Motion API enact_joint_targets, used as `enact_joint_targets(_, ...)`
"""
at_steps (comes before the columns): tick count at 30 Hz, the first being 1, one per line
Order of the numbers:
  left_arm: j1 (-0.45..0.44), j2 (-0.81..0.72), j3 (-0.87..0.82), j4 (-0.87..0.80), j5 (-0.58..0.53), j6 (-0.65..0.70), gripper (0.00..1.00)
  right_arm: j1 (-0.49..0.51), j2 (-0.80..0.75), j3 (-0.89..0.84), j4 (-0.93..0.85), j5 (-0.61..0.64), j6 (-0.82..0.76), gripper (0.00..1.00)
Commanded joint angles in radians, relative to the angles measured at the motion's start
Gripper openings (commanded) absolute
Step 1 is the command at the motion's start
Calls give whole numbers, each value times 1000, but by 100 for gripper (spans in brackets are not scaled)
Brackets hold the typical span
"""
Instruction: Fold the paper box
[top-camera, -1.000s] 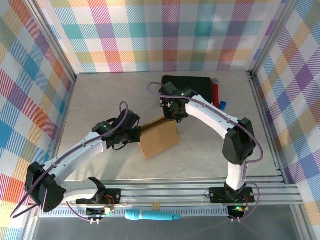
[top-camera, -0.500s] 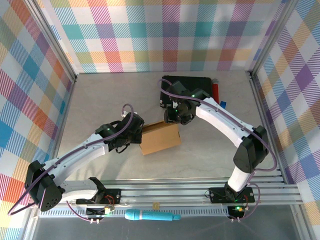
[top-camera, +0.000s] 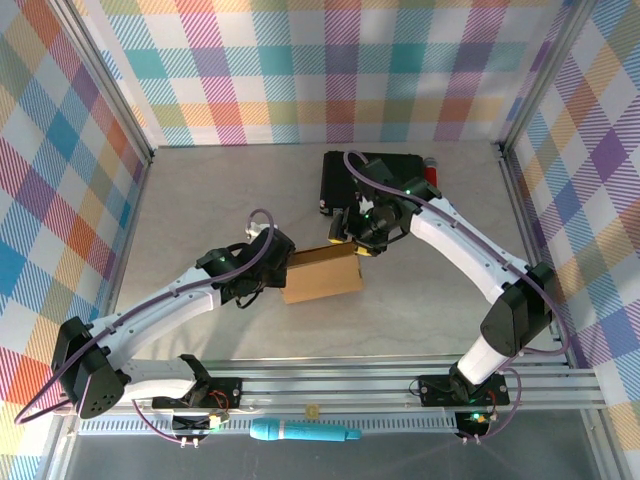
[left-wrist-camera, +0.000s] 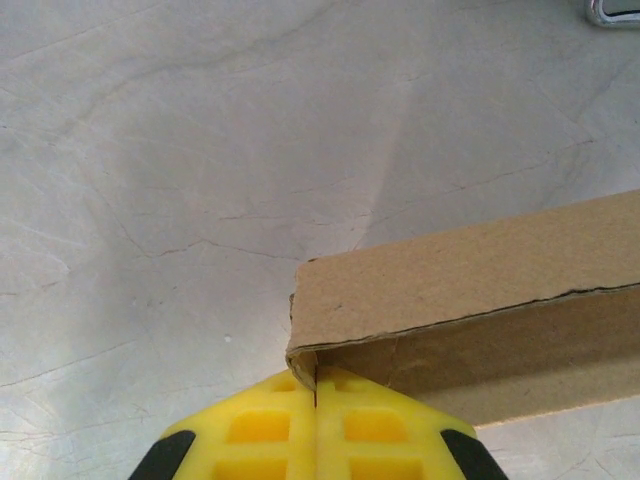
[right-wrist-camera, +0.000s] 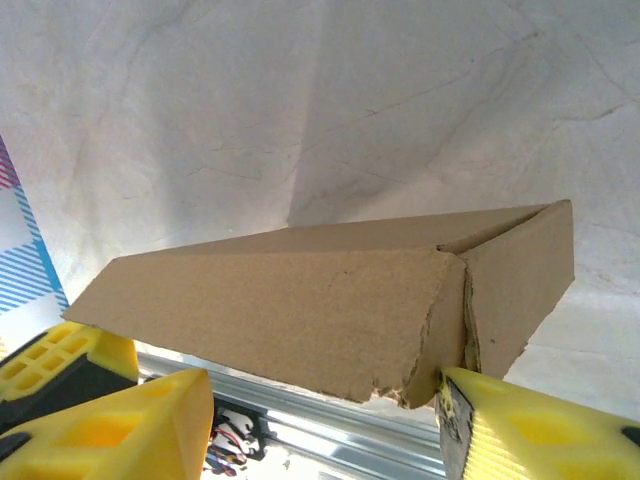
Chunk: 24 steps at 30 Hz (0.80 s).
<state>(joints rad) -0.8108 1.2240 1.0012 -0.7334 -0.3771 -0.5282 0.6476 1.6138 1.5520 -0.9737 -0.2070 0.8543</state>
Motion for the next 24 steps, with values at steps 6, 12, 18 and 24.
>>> enact_joint_targets(6, -58, 32, 51, -9, -64, -47, 0, -46, -112, -135, 76, -69, 184, 65)
enact_joint_targets(12, -85, 45, 71, -35, -112, -65, 0, -73, -120, -164, 28, -71, 163, 64)
enact_joint_targets(18, -100, 45, 70, -44, -131, -87, 0, -103, -203, -275, 142, -134, 247, 68)
enact_joint_targets(24, -124, 45, 52, -35, -144, -111, 0, -122, -257, -460, 469, -249, 461, 74)
